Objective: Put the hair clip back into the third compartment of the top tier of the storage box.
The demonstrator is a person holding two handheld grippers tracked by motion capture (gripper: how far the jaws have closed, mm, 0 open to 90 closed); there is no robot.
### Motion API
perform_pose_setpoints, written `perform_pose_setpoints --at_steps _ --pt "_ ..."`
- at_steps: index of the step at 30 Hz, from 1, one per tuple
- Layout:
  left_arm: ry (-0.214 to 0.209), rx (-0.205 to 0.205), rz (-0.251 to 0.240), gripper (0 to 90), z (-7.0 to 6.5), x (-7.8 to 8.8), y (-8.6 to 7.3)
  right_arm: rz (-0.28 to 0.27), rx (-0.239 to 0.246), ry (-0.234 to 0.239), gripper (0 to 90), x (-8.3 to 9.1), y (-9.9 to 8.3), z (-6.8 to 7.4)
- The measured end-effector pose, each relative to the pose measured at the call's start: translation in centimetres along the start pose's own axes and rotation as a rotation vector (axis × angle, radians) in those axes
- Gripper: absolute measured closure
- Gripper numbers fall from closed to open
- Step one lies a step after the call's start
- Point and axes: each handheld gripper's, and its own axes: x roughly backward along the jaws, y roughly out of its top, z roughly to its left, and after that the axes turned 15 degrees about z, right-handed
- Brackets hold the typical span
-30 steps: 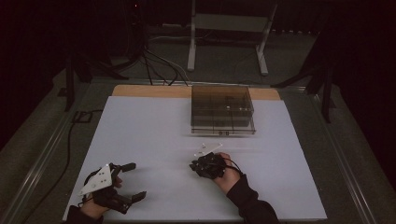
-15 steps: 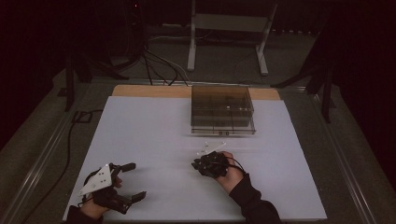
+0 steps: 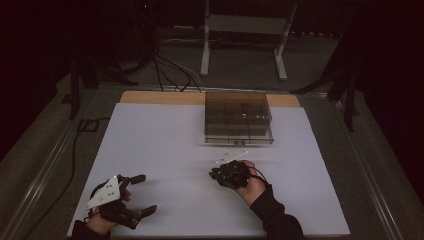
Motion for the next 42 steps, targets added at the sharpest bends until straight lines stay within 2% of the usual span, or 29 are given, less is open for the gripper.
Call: perform_pose_setpoints --at_steps 22,42 --pt "0.000 0.003 0.002 0.4 0.0 0.0 0.0 -0.051 -0.023 -0.040 79.6 2.8 -0.1 -1.4" --pt "0.000 0.001 0.004 0.5 0.0 0.0 0.0 -0.098 -0.069 -0.088 79.6 5.5 -0.3 -3.3"
